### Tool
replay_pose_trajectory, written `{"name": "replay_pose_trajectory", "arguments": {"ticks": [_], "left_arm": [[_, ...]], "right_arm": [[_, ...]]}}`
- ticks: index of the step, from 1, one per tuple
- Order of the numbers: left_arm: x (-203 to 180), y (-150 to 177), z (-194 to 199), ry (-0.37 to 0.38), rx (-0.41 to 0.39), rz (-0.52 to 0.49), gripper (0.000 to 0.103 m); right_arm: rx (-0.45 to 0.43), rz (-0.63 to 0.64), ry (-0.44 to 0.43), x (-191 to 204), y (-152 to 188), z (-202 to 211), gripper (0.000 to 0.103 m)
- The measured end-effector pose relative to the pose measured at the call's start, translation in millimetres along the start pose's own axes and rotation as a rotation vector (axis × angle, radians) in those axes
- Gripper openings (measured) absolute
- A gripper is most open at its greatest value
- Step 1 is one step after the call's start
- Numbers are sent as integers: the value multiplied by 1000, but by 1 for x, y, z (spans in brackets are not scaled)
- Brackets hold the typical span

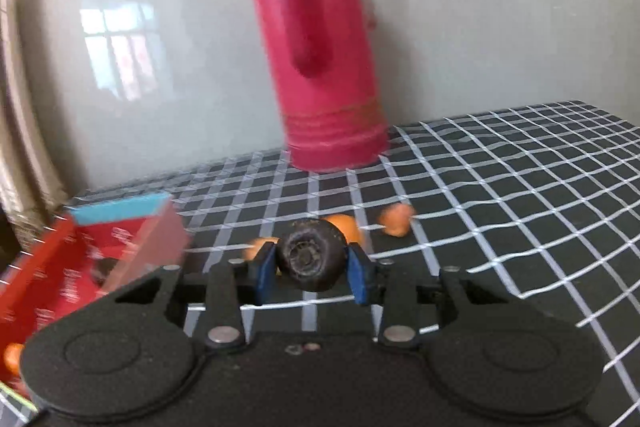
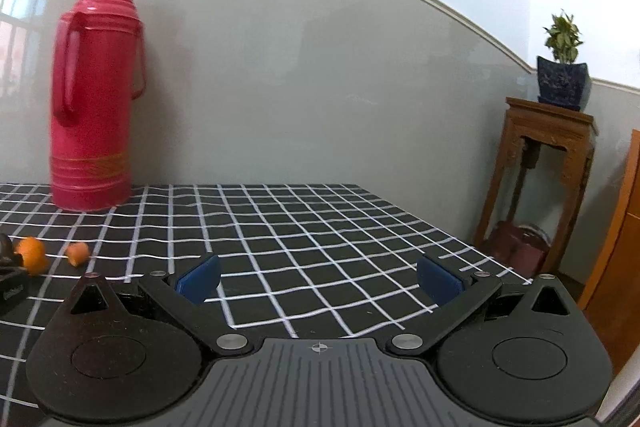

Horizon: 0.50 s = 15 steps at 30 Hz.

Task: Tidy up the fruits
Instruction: 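Carry the dark lump into the box and open the left gripper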

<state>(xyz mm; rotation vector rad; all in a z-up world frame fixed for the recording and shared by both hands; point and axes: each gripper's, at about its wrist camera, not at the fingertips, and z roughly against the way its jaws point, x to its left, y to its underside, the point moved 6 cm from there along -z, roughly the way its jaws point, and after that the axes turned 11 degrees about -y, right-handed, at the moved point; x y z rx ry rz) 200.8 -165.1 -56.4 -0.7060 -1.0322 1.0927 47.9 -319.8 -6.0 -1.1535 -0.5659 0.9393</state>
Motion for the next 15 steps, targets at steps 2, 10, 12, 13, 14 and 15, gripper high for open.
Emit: {"name": "replay_pose_trajectory", "arguments": {"ticks": [2, 10, 12, 13, 14, 15], "left_arm": [[16, -2, 1, -49, -12, 10, 28], [88, -2, -3, -244, 16, 86, 28], [103, 1, -7, -273, 43, 101, 28], [110, 2, -9, -284, 55, 110, 28], [116, 3, -11, -294, 67, 116, 28], [121, 5, -12, -306, 78, 121, 28]], "right_arm": [[-3, 7, -20, 8, -2, 1, 103], [-24, 24, -111, 45, -8, 9, 103], [-30, 36, -132, 56, -8, 10, 103], [-31, 44, -143, 61, -8, 11, 103], [-32, 50, -151, 66, -8, 12, 103], [-33, 57, -162, 71, -8, 13, 103]]}}
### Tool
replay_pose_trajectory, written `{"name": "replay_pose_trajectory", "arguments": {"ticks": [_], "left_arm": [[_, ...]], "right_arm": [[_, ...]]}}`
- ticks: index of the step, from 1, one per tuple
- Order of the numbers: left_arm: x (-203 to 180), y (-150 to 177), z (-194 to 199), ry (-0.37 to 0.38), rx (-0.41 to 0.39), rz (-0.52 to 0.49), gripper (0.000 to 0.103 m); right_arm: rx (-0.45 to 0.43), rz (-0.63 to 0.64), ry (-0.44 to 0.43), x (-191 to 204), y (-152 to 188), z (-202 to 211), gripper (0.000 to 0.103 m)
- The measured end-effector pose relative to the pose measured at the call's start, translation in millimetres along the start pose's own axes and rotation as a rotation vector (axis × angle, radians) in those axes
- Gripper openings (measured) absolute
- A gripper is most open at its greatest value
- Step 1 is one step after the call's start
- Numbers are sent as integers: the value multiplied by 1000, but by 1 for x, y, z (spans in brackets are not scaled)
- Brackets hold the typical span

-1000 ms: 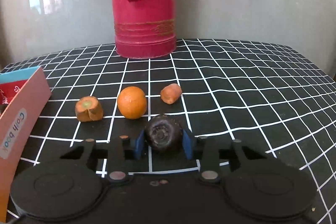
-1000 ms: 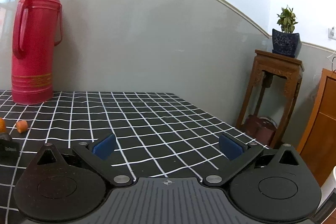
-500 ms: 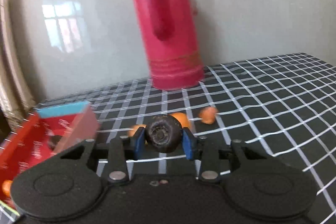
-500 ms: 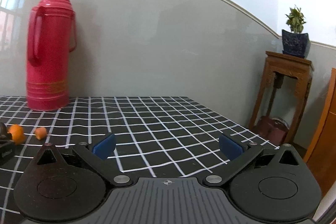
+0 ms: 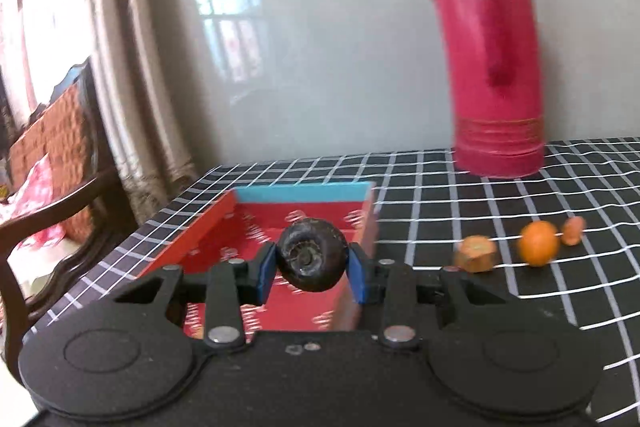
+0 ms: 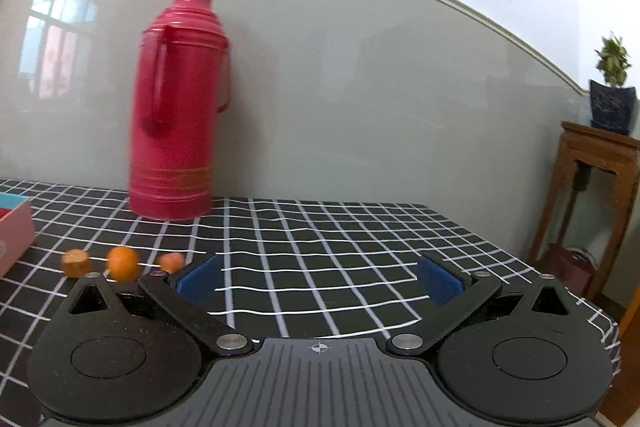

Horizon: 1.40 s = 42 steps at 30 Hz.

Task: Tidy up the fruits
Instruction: 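Carry the dark lump into the box and open the left gripper, then lower the right gripper onto the small orange cylinder piece and close it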

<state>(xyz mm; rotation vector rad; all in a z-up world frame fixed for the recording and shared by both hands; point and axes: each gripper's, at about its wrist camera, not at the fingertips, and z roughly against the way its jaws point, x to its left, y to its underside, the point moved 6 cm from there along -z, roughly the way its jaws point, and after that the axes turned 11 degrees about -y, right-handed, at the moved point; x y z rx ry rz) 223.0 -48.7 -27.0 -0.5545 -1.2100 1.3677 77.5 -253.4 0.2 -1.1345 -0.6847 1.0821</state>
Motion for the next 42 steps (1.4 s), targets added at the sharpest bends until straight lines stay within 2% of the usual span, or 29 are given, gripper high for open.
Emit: {"name": "replay_pose_trajectory", "arguments": {"ticks": [7, 15, 31, 33, 34, 37, 42], "left_arm": [[31, 10, -17, -34, 90, 23, 28], [54, 22, -30, -23, 208, 71, 29], [90, 23, -26, -23, 205, 99, 34], [96, 24, -24, -28, 199, 105, 47], [99, 24, -23, -35, 193, 107, 51], [107, 22, -20, -53, 168, 106, 53], [114, 21, -17, -72, 150, 111, 66]], "right_arm": [[2, 16, -61, 29, -2, -2, 103], [5, 43, -132, 61, -1, -2, 103], [38, 59, -234, 91, -3, -16, 103], [52, 65, -258, 93, -3, -22, 103], [58, 71, -267, 94, -2, -24, 103], [75, 90, -294, 96, -1, -32, 103], [100, 84, -332, 96, 2, -40, 103]]}}
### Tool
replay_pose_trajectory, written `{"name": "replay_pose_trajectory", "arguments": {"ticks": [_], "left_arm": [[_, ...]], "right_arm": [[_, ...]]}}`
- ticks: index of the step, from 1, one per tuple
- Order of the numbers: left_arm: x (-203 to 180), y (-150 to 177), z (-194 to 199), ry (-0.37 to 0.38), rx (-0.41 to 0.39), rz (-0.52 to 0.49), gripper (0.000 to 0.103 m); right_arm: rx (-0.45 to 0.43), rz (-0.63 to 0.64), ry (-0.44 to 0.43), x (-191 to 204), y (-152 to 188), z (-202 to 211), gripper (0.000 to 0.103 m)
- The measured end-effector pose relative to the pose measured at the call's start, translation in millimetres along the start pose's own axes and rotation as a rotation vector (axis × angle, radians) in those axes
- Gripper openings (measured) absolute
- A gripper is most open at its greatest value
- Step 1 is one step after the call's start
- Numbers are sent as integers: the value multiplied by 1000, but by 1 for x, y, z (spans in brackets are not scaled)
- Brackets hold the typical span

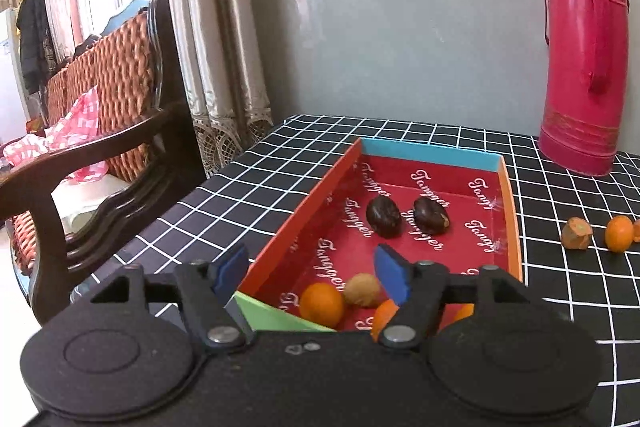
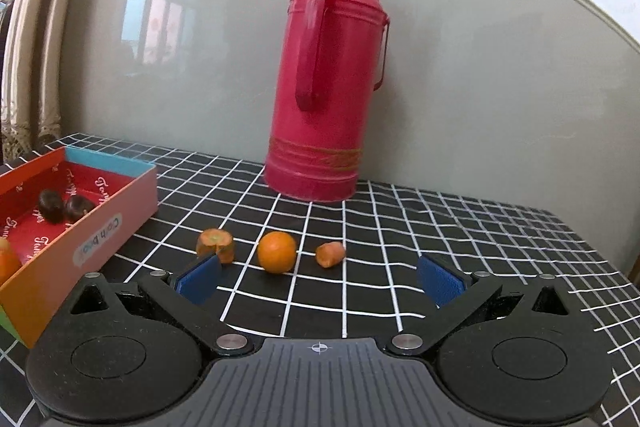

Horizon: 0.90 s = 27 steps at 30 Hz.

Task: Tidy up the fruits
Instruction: 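Lower the right gripper onto the small orange cylinder piece and close it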

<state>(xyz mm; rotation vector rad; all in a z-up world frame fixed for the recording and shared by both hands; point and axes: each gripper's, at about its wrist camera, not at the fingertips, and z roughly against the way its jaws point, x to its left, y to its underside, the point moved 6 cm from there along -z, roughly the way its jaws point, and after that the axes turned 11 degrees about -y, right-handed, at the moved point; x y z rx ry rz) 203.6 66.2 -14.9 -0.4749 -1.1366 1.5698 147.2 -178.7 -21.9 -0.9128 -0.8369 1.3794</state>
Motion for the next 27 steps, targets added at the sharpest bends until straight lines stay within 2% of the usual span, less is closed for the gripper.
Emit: {"name": "replay_pose_trajectory", "arguments": {"ticks": [3, 8, 12, 13, 15, 20, 23, 27], "left_arm": [[2, 0, 2, -22, -19, -9, 81], [7, 0, 5, -42, -50, -27, 82], [15, 1, 1, -51, -38, -11, 82], [19, 0, 0, -56, -36, -2, 82], [23, -1, -1, -60, -32, 13, 82], [29, -1, -4, -67, -26, 22, 82], [33, -1, -6, -75, -26, 26, 82], [38, 1, -9, -81, -15, 31, 82]], "right_arm": [[17, -20, -20, -4, 0, -5, 103], [45, -62, -57, -10, -2, -17, 103], [53, -120, -63, -26, -7, -28, 101], [49, -131, -59, -30, -8, -30, 86], [68, -150, -47, -40, -11, -38, 62], [131, -242, -43, -64, -7, -65, 61], [164, -268, -64, -68, -5, -80, 50], [201, -275, -72, -71, -5, -100, 48]]}}
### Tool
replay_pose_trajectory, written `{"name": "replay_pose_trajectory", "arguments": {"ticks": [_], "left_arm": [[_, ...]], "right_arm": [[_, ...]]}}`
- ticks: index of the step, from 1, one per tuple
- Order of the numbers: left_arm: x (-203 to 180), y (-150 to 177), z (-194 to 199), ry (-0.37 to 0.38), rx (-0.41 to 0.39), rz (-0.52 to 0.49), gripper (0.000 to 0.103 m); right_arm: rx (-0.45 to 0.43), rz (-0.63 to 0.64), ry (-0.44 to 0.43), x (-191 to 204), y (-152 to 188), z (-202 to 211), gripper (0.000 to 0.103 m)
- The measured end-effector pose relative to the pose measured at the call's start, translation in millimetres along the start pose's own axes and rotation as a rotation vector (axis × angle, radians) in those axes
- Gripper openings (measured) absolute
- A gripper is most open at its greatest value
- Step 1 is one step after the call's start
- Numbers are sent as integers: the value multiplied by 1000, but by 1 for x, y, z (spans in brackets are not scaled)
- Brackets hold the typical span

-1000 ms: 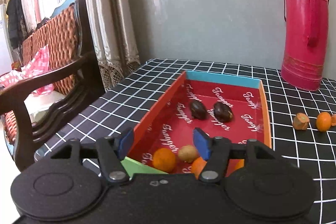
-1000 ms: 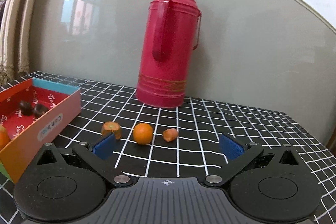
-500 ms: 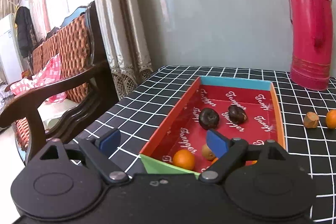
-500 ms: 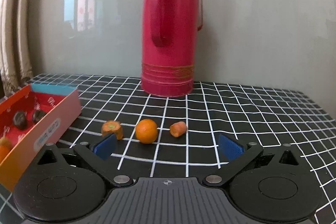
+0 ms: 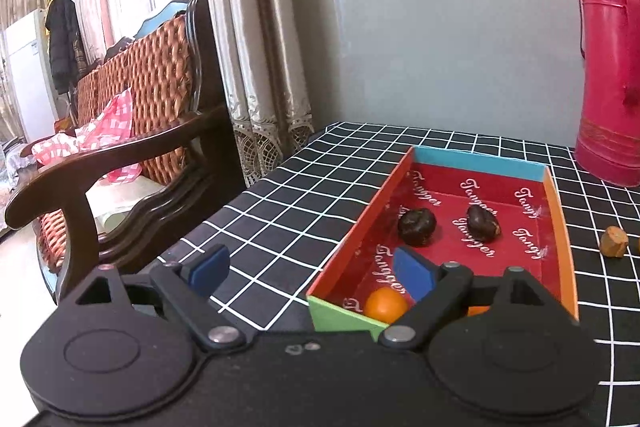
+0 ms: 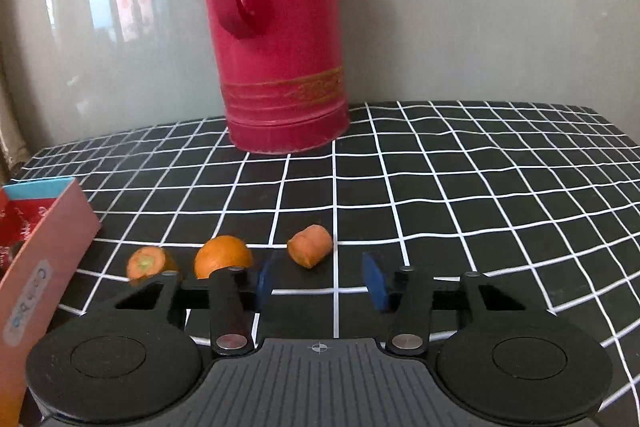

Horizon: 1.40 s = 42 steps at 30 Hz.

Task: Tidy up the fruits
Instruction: 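Lower the right gripper onto the small orange cylinder piece and close it, then carry the orange piece over the box and open the right gripper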

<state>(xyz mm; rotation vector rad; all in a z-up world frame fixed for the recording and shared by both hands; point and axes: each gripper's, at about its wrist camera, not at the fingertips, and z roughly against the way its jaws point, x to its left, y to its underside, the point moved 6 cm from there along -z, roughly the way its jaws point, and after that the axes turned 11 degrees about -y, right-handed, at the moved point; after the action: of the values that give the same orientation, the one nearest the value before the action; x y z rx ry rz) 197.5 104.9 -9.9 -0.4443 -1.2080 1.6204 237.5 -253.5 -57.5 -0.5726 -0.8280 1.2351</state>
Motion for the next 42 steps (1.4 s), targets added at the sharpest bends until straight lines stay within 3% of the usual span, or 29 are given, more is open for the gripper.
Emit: {"name": "replay_pose_trajectory", "arguments": {"ticks": [6, 8, 9, 16, 22, 29, 35, 42], "left_arm": [[5, -1, -4, -6, 5, 5, 83], [5, -1, -5, -8, 7, 4, 84], [6, -1, -5, -9, 8, 5, 84], [7, 0, -6, -4, 27, 20, 84], [11, -1, -8, -15, 33, 34, 85], [23, 0, -13, -32, 69, 65, 85], [32, 3, -15, -56, 78, 70, 85], [35, 4, -17, -62, 87, 71, 86]], "right_arm": [[42, -21, -2, -6, -4, -25, 48], [44, -7, 4, -5, -5, -29, 42], [42, 0, 7, -4, -5, -29, 30], [22, 9, -3, -1, -3, -27, 30], [-52, 20, -20, 9, -10, -2, 30], [-130, 88, -213, 67, -12, 43, 30], [-74, 159, -430, 140, 12, 55, 30], [-20, 281, -527, 200, 39, 51, 30]]}}
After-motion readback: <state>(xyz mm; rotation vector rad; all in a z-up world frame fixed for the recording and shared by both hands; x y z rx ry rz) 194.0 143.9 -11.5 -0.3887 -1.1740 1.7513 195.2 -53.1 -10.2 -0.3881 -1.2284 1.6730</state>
